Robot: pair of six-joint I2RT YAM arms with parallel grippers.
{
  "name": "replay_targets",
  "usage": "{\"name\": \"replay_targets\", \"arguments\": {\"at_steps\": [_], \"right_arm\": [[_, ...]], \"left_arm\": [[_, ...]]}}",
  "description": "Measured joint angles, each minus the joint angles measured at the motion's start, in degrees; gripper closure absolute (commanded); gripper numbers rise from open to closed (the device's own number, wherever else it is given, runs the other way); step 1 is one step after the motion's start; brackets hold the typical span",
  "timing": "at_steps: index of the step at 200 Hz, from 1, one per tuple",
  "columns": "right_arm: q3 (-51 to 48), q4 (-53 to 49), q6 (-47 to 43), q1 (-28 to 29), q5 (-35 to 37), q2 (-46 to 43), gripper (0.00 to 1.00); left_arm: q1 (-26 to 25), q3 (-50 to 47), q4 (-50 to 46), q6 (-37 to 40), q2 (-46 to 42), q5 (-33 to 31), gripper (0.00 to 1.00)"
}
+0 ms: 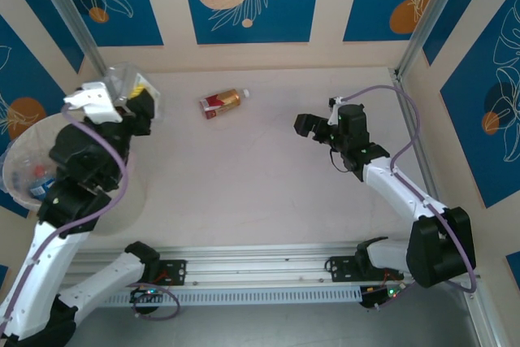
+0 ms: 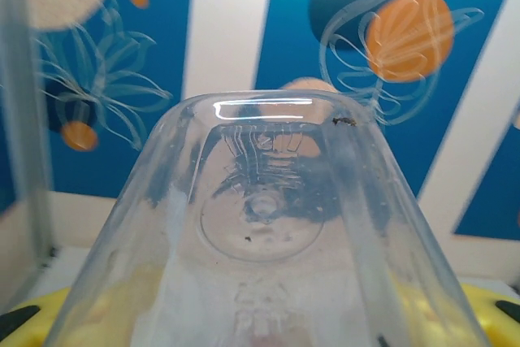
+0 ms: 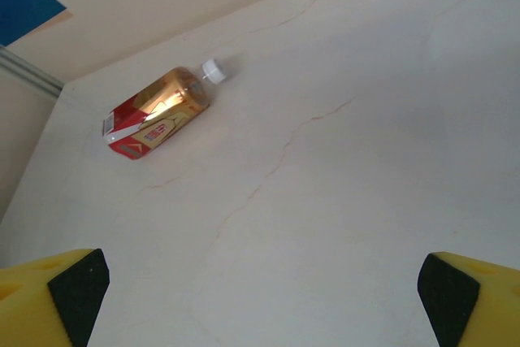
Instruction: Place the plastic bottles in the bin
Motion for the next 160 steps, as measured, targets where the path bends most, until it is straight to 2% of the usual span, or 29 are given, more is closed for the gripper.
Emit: {"name": "replay_targets", "arguments": {"at_steps": [28,56,77,98,119,160], "right_arm": [[0.0,1.6,0.1,0.0,-1.7,1.6,0.00],[0.3,1.8,0.0,0.0,-2.7,3.1,0.00],[0.7,2.0,0.1,0.0,-3.3,4.0,0.00],[1.8,2.1,0.0,0.0,-3.8,4.9,0.00],[3.1,2.1,0.0,0.0,-4.3,5.4,0.00],[4.2,1.9,0.0,0.0,-4.6,5.7,0.00]], "left_arm": [[0.0,5.6,-4.5,5.3,0.0,-11.5,1.00],[0.1,6.7,-5.4,11.8,1.1,-25.0,1.00],[3.1,7.3,-6.9,15.5,4.2,-32.7,1.00],[10.5,10.7,-13.8,13.4,8.7,-33.5,1.00],[18.4,12.3,-19.4,9.9,11.9,-31.0,1.00],[28.1,15.4,-30.1,4.9,13.7,-29.0,1.00]]}}
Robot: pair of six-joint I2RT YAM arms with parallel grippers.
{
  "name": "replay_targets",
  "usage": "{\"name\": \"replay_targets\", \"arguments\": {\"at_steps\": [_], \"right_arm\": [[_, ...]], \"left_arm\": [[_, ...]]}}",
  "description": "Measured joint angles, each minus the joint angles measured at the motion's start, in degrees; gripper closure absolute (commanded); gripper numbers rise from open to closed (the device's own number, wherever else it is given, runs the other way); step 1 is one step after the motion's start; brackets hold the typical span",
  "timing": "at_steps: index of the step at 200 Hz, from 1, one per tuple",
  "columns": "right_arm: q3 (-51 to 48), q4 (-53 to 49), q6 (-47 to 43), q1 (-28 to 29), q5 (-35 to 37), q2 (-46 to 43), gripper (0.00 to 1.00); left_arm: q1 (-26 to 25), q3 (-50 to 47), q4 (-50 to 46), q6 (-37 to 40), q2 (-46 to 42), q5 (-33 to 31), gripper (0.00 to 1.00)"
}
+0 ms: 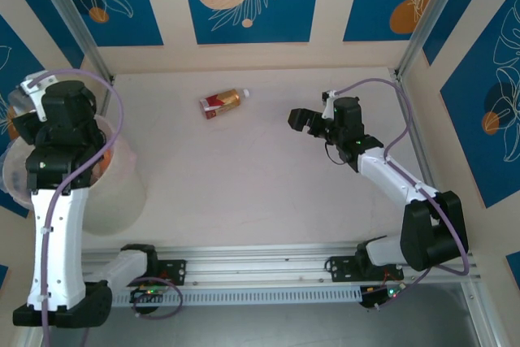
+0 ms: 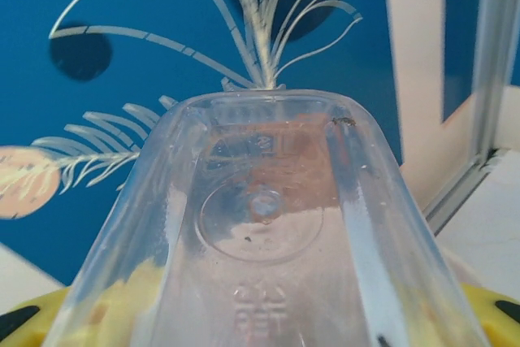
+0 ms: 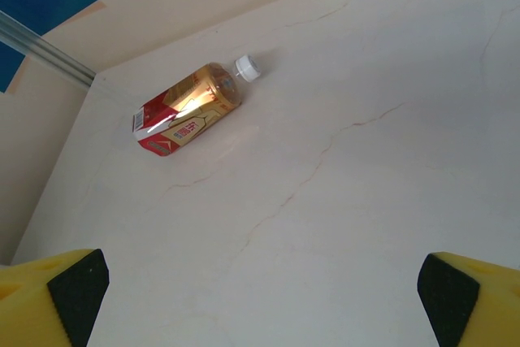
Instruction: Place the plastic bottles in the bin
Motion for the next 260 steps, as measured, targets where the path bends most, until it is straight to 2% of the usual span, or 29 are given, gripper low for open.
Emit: {"name": "replay_targets", "arguments": {"at_steps": [25,53,61,70,74,103,137,160,222,260], "right_arm": [[2.1,-1.4,-0.2,0.0,-0.7,1.3,0.00],[3.4,-2.1,-0.4,0.0,-1.5,2.0,0.00],[3.5,-2.1,-0.4,0.0,-1.8,2.2,0.00],[3.6,-2.2,-0.4,0.0,-2.0,2.4,0.00],[3.6,-2.2,-0.4,0.0,-2.1,2.6,0.00],[3.6,-2.6,-0.4,0.0,-2.4,2.9,0.00],[3.6,-3.7,-0.4,0.0,-2.4,3.0,0.01],[3.6,-3.9,-0.3,0.0,-2.4,3.0,0.00],[4.0,-4.6,0.5,0.0,-2.4,4.2,0.00],[4.1,-4.7,0.5,0.0,-3.3,4.9,0.00]], "left_arm": [[5.3,0.4,-6.3,-3.1,0.2,1.2,0.93],[10.2,-0.1,-11.3,-4.9,0.9,4.6,0.76],[11.4,-0.3,-12.5,-5.2,1.5,5.6,0.64],[12.5,-0.3,-13.9,-5.6,2.5,6.3,0.41],[12.8,-0.3,-14.5,-5.8,3.0,6.5,0.34],[13.8,0.3,-19.0,-7.3,7.6,6.2,0.01],[13.9,2.6,-21.1,-7.5,9.5,6.5,0.00],[13.9,4.4,-20.5,-7.5,8.9,10.1,0.00],[14.1,0.6,-13.4,-10.2,2.2,34.5,0.00],[14.0,0.0,-8.2,-12.8,-0.5,44.7,0.00]]}}
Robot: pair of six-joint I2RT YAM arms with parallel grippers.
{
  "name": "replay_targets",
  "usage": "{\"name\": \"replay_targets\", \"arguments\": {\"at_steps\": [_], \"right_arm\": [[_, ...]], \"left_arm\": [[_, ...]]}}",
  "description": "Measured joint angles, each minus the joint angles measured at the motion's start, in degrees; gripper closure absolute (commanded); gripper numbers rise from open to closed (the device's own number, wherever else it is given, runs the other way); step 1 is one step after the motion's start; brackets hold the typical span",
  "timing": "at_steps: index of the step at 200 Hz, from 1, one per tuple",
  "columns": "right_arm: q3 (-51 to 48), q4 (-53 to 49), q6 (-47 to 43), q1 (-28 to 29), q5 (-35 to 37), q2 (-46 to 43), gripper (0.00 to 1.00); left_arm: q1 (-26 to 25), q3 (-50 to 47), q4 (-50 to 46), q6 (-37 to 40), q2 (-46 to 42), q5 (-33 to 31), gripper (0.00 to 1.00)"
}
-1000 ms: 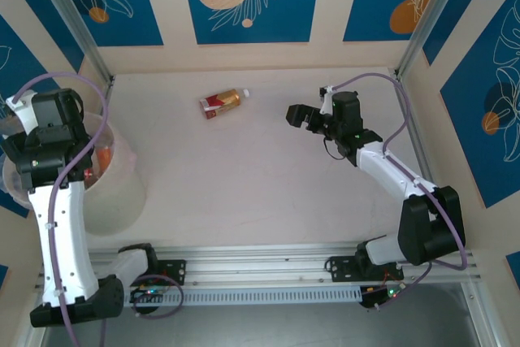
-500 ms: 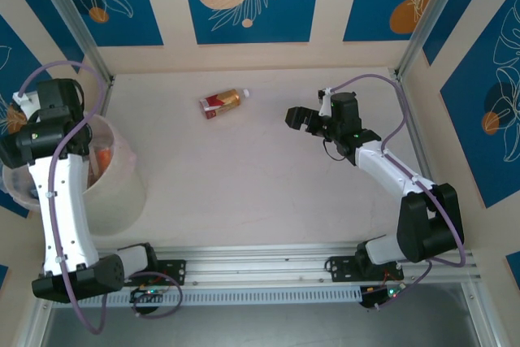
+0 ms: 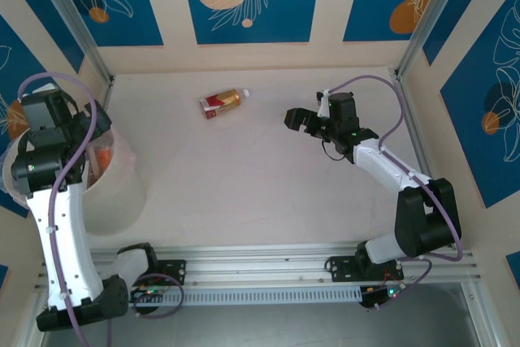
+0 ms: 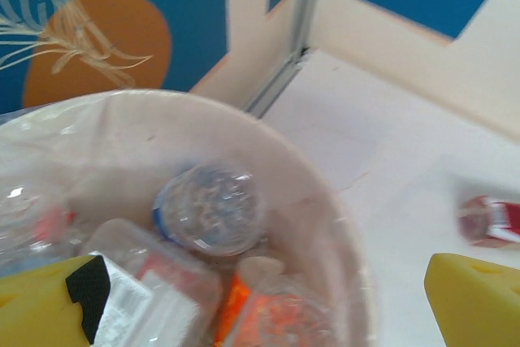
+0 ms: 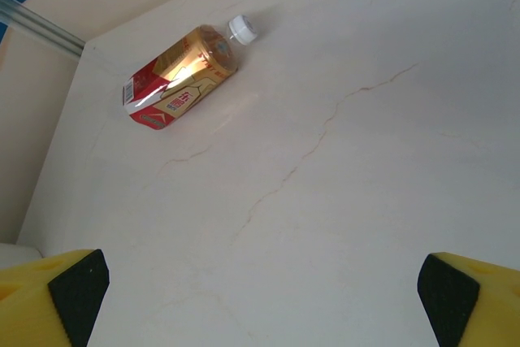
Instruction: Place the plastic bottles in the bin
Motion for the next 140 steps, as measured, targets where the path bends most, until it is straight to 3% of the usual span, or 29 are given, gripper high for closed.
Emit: {"name": "replay_targets", "arguments": {"at_steps": [32,69,103,140], "right_arm": [[-2.1,4.4,0.6,0.0,-0.6,-0.7,0.00],[-5.2,6.0,1.0,0.0,-0.3,-3.5,0.01],[-7.3,7.5,0.5,0.0,0.3,-7.8,0.00],[-10.7,7.9,-0.3,0.0,0.8,-13.1,0.00]], "left_arm": [[-4.3,-0.7,5.6,-3.3,-1.3,9.5,0.00],[-22.3,-0.7,12.4,-3.5,3.1,10.1,0.00],[-33.6,-0.8,20.0,-0.4,13.2,9.3,0.00],[-37.4,-1.5,28.9,3.3,24.8,10.0,0.00]]}}
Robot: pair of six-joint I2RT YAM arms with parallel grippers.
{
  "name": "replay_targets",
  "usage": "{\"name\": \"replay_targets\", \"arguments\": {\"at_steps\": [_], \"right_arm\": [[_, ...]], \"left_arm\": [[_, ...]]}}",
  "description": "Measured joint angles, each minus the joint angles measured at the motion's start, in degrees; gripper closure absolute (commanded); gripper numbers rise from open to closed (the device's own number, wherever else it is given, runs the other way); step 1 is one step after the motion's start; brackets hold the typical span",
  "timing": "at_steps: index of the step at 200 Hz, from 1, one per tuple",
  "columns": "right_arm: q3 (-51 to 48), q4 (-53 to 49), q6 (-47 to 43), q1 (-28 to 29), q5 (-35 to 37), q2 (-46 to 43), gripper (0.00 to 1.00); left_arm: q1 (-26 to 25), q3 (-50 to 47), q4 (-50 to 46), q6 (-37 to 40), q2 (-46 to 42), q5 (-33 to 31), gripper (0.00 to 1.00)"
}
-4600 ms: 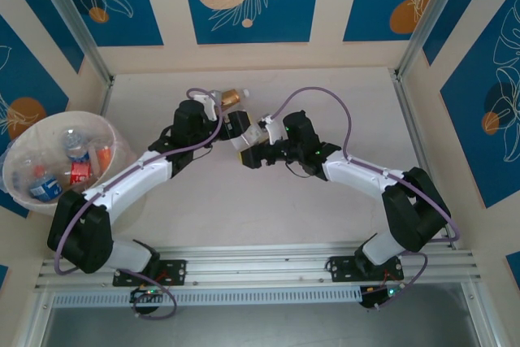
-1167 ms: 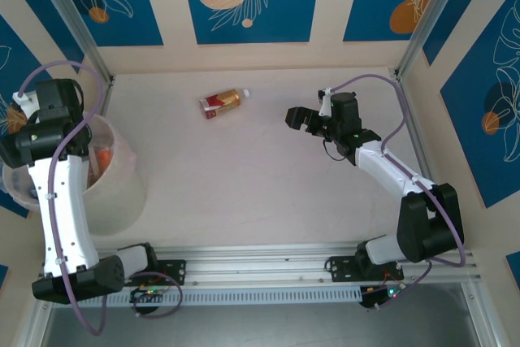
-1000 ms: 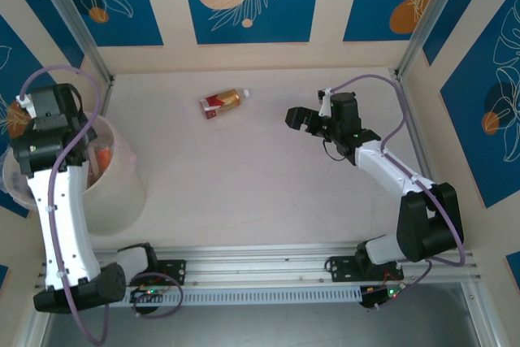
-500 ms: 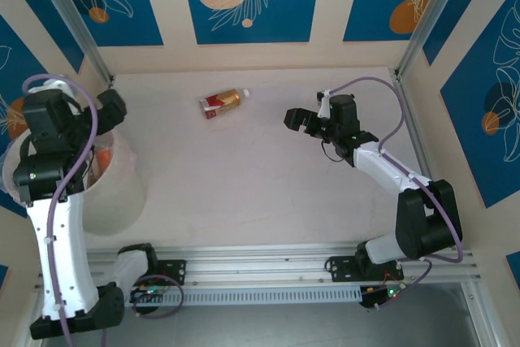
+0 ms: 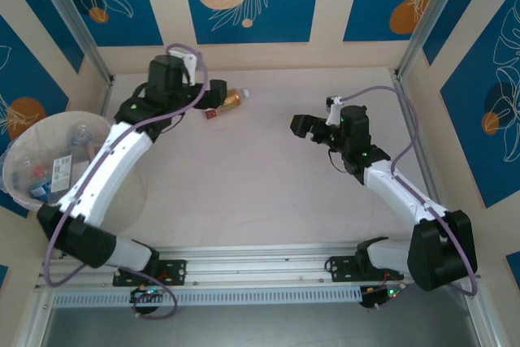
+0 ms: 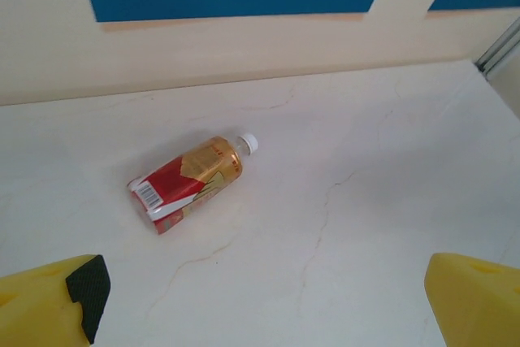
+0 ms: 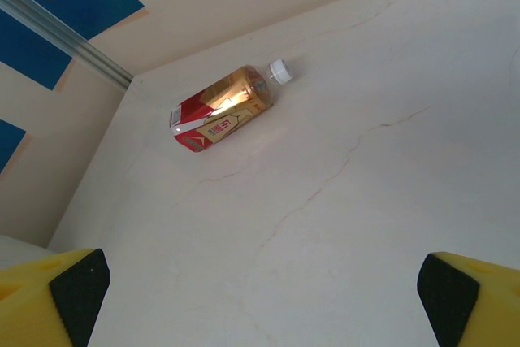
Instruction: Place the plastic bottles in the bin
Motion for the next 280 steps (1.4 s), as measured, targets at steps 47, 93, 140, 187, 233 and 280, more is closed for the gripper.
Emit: {"name": "replay_targets", "arguments": {"at_steps": [47,93,140,187,233,280], "right_arm": [[-3.7,-1.3,-0.4,0.0,1.2,-6.7,0.00],[-6.2,-3.8,-0.8,0.0,3.2,-12.6,0.00],[-6.3,-3.6,-5.0,0.2,-4.6,-14.6,0.00],[-6.3,-3.5,-7.9,3.6,-9.9,-12.2,0.01],[-6.3,-3.6,-9.0,5.8,-9.5,-11.7,0.00],[-6.3,-3.3,-9.6,6.1,-8.1,-11.7,0.01]], "left_arm": [[0.7,2.4,7.8,2.5,15.0,-0.2,0.00],[5.1,6.6,12.5,0.3,27.7,1.5,0.00],[8.3,9.3,17.5,-1.9,36.2,2.6,0.00],[11.1,14.4,20.7,-3.9,44.0,7.4,0.00],[11.6,16.2,21.3,-4.4,48.2,12.3,0.00],[11.3,6.7,25.0,-3.1,42.4,16.1,0.00]]}}
